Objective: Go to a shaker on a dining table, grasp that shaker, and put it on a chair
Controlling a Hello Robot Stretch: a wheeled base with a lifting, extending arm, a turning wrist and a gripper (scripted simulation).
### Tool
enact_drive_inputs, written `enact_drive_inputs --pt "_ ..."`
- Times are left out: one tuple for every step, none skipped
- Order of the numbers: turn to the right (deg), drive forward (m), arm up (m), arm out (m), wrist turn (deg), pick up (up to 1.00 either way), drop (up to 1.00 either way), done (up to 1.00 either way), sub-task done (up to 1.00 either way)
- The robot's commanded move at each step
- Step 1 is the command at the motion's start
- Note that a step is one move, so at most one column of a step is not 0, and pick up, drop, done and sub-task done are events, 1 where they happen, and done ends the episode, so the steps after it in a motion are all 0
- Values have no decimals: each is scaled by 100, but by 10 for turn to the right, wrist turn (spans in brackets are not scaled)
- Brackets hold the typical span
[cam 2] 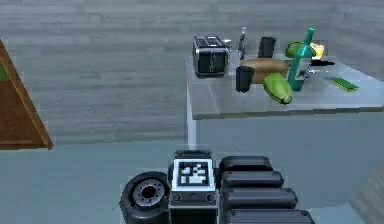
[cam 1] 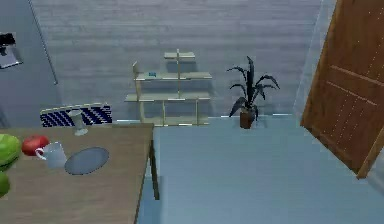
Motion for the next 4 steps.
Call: enact_drive_inputs --pt "-450 0 0 0 0 0 0 0 0" --pt "-450 0 0 0 0 0 0 0 0" --pt "-240 0 0 0 0 0 0 0 0" --pt "450 0 0 0 0 0 0 0 0"
